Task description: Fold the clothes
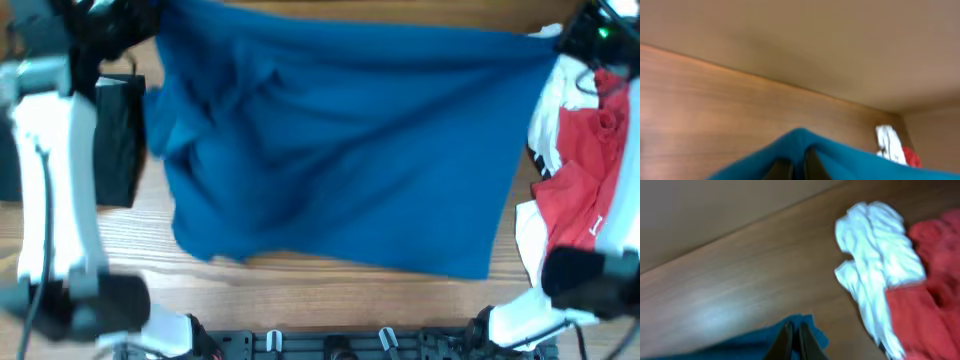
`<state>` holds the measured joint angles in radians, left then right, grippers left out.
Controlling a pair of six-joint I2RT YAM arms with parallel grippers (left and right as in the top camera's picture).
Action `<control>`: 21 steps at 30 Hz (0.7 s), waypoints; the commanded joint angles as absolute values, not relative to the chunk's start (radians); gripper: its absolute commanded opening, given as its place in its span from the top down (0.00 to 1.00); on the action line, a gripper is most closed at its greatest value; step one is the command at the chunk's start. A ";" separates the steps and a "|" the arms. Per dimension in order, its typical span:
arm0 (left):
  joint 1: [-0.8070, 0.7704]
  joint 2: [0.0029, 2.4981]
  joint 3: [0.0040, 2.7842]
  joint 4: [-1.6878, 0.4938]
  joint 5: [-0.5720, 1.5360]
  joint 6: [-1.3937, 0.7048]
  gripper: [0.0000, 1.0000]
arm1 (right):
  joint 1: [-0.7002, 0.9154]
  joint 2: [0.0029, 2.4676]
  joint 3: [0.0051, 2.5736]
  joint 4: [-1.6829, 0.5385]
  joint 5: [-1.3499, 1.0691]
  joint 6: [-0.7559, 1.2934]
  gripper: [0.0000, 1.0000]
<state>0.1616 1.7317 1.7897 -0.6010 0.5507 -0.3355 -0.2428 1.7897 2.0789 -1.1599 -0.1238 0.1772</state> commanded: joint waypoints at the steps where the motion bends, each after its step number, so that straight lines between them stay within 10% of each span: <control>1: 0.213 1.831 1.951 -0.400 0.851 -0.606 0.96 | -0.229 1.790 2.158 -1.005 -0.147 0.271 0.96; 7: 0.308 1.838 2.391 -0.587 0.958 -0.491 0.96 | -0.229 1.742 2.406 -1.051 -0.041 0.236 0.96; 14: 0.184 1.911 2.348 -1.621 0.691 0.220 0.96 | -0.228 1.815 2.251 -1.420 0.054 0.153 0.96; 21: 0.069 1.980 1.690 -1.507 0.551 0.192 0.96 | -0.228 1.842 1.721 -1.398 0.057 0.134 0.96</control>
<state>0.0792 2.0068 1.9293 -1.5597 0.6395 0.1577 -0.2241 1.8435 1.8820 -1.4155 0.0227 0.1532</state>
